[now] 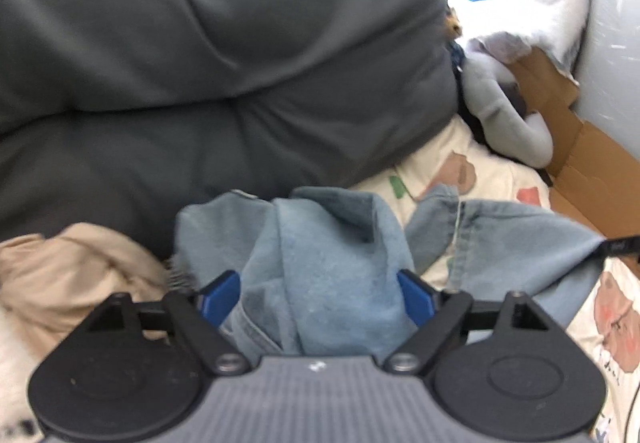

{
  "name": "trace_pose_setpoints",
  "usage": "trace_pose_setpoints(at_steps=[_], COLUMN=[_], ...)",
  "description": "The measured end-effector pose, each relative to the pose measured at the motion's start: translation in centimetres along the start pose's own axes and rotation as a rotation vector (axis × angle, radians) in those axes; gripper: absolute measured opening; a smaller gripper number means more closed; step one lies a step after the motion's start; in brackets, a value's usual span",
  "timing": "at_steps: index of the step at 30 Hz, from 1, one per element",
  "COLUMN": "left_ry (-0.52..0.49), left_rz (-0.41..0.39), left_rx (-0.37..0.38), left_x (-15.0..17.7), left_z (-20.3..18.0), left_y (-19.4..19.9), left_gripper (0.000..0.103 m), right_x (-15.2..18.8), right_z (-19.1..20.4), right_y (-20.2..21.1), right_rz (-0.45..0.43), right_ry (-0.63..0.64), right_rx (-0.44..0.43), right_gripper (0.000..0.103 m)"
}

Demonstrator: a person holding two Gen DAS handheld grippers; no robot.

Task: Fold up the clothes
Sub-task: 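Lift the jeans with both grippers and pull them apart to spread them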

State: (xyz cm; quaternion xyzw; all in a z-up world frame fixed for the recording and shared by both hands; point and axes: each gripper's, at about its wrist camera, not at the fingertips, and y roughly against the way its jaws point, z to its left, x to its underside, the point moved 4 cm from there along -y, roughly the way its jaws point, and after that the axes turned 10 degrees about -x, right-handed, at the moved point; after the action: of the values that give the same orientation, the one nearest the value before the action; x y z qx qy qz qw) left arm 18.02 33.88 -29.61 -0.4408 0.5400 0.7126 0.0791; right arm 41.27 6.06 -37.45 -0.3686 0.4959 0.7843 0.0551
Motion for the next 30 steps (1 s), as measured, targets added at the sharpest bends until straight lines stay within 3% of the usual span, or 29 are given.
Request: trace_pose_setpoints(at_steps=[5,10,13,19,26,30], left_ry=[0.005,0.022,0.053,0.083,0.094,0.081], left_rz=[0.027,0.078,0.079,0.053,0.037,0.049], left_rx=[0.044,0.074,0.075,0.127,0.208,0.235], left_x=[0.5,1.7,1.9,1.3,1.6,2.7], left_z=[-2.6,-3.6,-4.0,-5.5,-9.8,-12.1], left_y=[-2.0,-3.2,-3.2,-1.7,0.0,0.4], left_gripper=[0.082,0.032,0.018,0.013,0.013,0.012], right_x=[-1.7,-3.2,-3.8,-5.2,-7.1,-6.5], right_z=[-4.3,-7.6,-9.1,-11.8,-15.6,-17.8], right_y=[1.7,3.4,4.2,5.9,8.1,9.1], right_rz=[-0.027,-0.039,-0.048,-0.077,-0.116,-0.117], right_ry=[0.018,0.049,0.054,0.046,0.043,0.027], right_rx=[0.081,0.142,0.16,0.202,0.267,0.297], right_gripper=[0.002,0.002,0.002,0.002,0.002,0.003])
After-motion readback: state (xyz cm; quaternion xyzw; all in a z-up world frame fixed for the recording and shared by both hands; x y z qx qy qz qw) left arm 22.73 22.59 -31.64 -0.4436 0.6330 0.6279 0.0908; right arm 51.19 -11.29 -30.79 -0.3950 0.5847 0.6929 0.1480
